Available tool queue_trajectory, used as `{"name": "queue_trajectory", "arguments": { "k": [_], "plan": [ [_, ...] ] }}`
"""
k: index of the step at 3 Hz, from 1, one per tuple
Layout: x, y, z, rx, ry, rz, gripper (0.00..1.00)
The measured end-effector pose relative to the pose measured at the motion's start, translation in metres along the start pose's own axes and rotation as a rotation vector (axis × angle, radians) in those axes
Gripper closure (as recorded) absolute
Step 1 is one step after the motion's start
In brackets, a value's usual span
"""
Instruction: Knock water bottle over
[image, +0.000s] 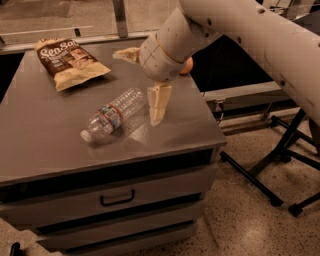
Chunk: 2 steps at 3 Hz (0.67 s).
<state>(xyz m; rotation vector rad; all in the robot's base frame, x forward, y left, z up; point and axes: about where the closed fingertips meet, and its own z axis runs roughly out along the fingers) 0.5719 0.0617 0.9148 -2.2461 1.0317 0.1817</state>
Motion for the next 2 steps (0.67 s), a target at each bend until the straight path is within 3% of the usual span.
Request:
{"name": "queue_trajectory", "arguments": {
  "k": [1, 2],
  "plan": [
    [0.0281, 0.0349, -0.0307, 0.026, 0.062, 0.072, 0.0],
    [0.0286, 0.0352, -0.0311, 0.026, 0.062, 0.073, 0.0]
  ]
}}
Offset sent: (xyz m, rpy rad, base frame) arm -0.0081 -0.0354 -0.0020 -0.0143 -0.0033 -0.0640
